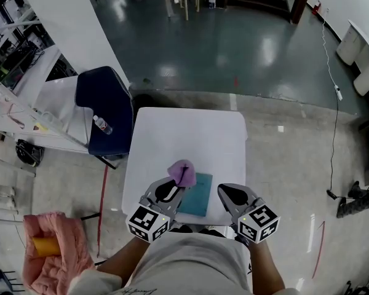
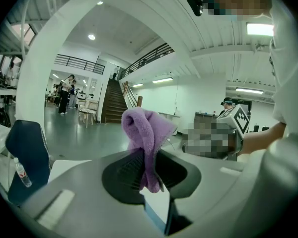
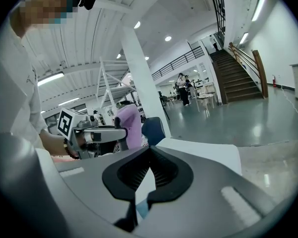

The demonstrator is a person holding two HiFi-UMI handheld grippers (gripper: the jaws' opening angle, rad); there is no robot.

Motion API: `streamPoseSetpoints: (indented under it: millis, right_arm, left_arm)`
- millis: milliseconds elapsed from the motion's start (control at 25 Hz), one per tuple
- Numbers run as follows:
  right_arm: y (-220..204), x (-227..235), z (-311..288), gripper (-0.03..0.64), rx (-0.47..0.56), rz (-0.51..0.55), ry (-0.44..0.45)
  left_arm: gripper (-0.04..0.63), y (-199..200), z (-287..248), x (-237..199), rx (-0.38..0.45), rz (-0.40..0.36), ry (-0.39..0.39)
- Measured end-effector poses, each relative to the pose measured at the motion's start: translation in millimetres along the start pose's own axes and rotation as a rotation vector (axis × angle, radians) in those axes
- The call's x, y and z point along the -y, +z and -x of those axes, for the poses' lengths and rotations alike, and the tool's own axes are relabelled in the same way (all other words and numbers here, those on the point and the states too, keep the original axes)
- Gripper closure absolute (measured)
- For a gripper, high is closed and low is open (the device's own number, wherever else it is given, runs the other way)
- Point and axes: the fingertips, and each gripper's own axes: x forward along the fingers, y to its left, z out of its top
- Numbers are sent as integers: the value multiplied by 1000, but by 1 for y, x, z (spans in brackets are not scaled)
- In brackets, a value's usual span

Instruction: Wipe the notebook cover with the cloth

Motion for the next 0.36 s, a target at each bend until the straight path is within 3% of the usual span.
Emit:
streamPoseSetpoints:
  millis: [360]
  right_arm:
    - [-3, -2, 0, 603, 2, 7, 5]
  left_arm:
    - [534, -6, 0, 4, -12, 8, -6]
